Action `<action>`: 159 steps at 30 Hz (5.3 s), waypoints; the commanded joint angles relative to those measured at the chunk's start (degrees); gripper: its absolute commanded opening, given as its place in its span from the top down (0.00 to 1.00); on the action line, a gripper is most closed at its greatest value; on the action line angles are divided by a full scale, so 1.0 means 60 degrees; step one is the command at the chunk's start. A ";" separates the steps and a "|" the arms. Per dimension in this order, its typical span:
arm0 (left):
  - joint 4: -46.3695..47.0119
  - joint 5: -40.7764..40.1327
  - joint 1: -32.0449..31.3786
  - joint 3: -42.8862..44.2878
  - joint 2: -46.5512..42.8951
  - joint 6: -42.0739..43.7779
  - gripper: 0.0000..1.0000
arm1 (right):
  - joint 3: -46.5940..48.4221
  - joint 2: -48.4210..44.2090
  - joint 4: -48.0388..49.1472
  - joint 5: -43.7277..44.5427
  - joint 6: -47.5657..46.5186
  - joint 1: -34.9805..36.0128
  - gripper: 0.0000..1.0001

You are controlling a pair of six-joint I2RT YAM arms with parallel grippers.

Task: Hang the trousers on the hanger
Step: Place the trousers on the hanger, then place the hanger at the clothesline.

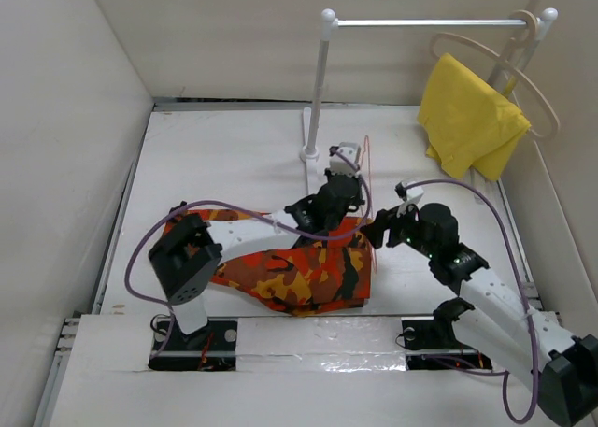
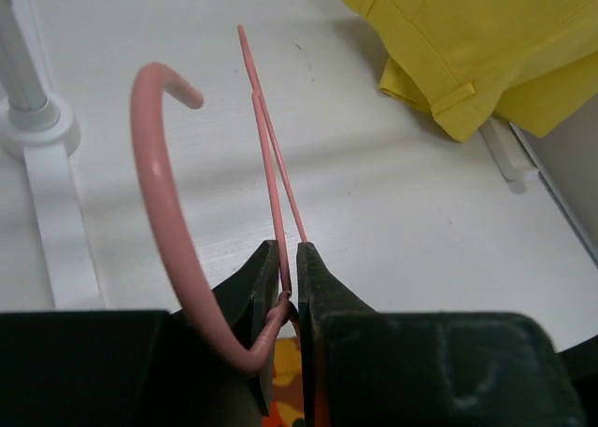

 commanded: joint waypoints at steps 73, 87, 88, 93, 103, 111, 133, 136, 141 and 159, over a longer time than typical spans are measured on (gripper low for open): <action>0.3735 -0.0317 -0.1853 -0.7791 -0.2664 -0.3460 1.00 | -0.0728 -0.0711 -0.0739 0.1313 0.1049 0.0449 1.00; 0.0438 -0.1974 -0.1533 -0.9020 -0.5653 -0.3299 1.00 | -0.0126 -0.1913 -0.1343 0.0874 0.0052 -0.3052 1.00; 0.0350 -0.1828 -0.1371 -0.9064 -0.5959 -0.3210 1.00 | -0.0097 -0.1826 -0.1255 0.0772 0.0037 -0.3286 1.00; -0.0586 -0.1373 -0.0959 -0.9007 -0.6986 -0.2698 1.00 | -0.0214 -0.0992 -0.0187 -0.0370 0.0153 -0.5027 1.00; -0.0444 -0.0568 -0.0871 -0.8025 -0.7385 -0.1744 1.00 | -0.0784 0.0475 0.1572 -0.1983 0.0535 -0.5295 1.00; 0.0743 -0.0201 -0.0871 -0.7469 -0.6797 -0.1774 1.00 | -0.1034 -0.0169 0.1279 -0.1632 0.0447 -0.5295 0.95; 0.3059 -0.1064 -0.1311 -0.6122 -0.7105 -0.1789 1.00 | 0.0255 -0.2555 0.0386 -0.3365 0.1543 -0.1936 1.00; 0.3058 -0.1109 -0.1311 -0.5726 -0.7017 -0.1628 1.00 | 0.0400 -0.2630 0.0431 -0.2441 0.2247 0.0041 1.00; 0.3293 -0.1065 -0.1311 -0.4936 -0.6564 -0.0955 1.00 | 0.0358 -0.2119 0.1670 -0.0112 0.3579 0.3078 0.41; 0.4408 -0.0743 -0.1399 -0.5183 -0.6329 -0.0514 1.00 | 0.0577 0.0607 0.3976 0.2247 0.4299 0.5457 0.42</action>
